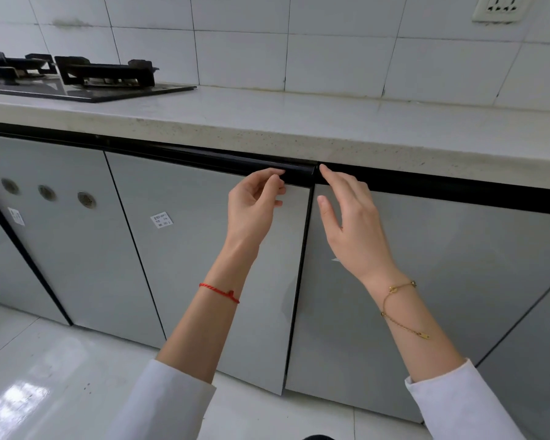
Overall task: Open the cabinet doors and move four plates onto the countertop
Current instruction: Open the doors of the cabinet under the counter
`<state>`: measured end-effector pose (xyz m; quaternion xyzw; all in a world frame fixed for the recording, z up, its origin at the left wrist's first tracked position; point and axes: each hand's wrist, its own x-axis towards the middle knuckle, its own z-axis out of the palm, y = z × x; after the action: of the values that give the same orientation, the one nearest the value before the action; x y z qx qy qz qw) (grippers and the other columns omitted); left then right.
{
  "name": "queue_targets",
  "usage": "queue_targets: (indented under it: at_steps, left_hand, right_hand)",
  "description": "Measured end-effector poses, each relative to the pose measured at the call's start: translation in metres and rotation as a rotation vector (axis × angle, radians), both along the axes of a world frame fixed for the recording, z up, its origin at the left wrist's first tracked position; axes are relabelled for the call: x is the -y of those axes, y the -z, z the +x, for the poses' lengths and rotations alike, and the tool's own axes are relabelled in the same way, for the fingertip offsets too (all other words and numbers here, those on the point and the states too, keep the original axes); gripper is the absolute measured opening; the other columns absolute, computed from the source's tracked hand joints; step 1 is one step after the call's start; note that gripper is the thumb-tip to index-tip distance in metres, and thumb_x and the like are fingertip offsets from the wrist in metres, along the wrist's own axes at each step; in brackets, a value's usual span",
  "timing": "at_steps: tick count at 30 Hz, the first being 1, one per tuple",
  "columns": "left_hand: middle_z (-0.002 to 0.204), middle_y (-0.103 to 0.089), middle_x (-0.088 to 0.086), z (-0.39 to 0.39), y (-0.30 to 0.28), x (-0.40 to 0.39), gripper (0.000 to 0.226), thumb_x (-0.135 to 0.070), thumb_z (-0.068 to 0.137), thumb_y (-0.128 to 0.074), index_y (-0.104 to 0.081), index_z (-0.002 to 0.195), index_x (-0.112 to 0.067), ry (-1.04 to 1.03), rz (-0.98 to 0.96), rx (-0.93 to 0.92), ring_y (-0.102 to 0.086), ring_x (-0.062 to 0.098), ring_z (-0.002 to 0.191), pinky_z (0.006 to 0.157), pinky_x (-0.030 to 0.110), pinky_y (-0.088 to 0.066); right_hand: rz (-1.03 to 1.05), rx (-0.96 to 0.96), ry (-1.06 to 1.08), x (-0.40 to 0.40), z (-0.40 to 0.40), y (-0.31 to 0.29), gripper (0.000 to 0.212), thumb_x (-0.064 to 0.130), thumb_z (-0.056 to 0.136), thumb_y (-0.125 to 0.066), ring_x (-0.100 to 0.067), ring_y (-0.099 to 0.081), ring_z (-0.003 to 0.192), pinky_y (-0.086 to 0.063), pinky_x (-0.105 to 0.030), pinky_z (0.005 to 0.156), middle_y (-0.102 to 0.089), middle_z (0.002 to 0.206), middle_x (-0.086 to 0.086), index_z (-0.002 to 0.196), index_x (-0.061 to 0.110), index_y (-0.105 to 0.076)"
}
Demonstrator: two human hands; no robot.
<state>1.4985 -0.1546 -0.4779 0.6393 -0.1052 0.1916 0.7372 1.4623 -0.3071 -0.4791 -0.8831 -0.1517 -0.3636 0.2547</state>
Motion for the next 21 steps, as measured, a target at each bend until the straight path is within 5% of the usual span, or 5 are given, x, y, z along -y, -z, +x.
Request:
queue_targets:
  at_steps: [7, 12, 16, 21]
  left_hand:
    - [0.087, -0.069, -0.009, -0.028, 0.004, -0.016, 0.020, -0.014, 0.096, -0.055, -0.069, 0.109, -0.015, 0.011, 0.030, 0.036, -0.065, 0.000, 0.083, 0.069, 0.017, -0.052]
    - [0.102, -0.067, -0.010, -0.058, 0.024, -0.017, 0.030, -0.017, 0.092, -0.062, -0.062, 0.122, -0.020, -0.253, 0.289, 0.236, -0.063, 0.006, 0.094, 0.078, 0.017, -0.051]
    - [0.128, -0.052, -0.006, -0.079, 0.054, -0.019, 0.059, -0.027, 0.085, -0.071, -0.048, 0.138, -0.019, -0.389, 0.506, 0.355, -0.047, 0.009, 0.120, 0.100, 0.015, -0.038]
    - [0.146, -0.037, 0.004, -0.095, 0.076, -0.027, 0.085, -0.033, 0.078, -0.076, -0.034, 0.148, -0.013, -0.450, 0.625, 0.407, -0.034, 0.016, 0.136, 0.109, 0.038, -0.037]
  right_hand:
    - [0.076, -0.001, -0.130, -0.015, -0.014, 0.008, 0.045, 0.015, 0.101, -0.045, -0.003, -0.034, 0.132, -0.016, -0.002, 0.109, -0.047, 0.145, -0.002, 0.145, 0.010, -0.039]
    - [0.105, 0.020, -0.183, -0.023, -0.027, 0.014, 0.046, 0.014, 0.101, -0.043, -0.005, -0.033, 0.137, -0.021, -0.011, 0.114, -0.045, 0.147, -0.001, 0.147, 0.010, -0.036]
    - [0.110, 0.066, -0.243, -0.032, -0.039, 0.022, 0.046, 0.013, 0.102, -0.042, -0.012, -0.030, 0.144, -0.025, -0.025, 0.119, -0.040, 0.151, -0.001, 0.147, 0.009, -0.035]
    - [0.089, 0.142, -0.322, -0.046, -0.054, 0.030, 0.046, 0.012, 0.102, -0.043, -0.012, -0.029, 0.145, -0.026, -0.028, 0.119, -0.038, 0.153, 0.000, 0.146, 0.007, -0.035]
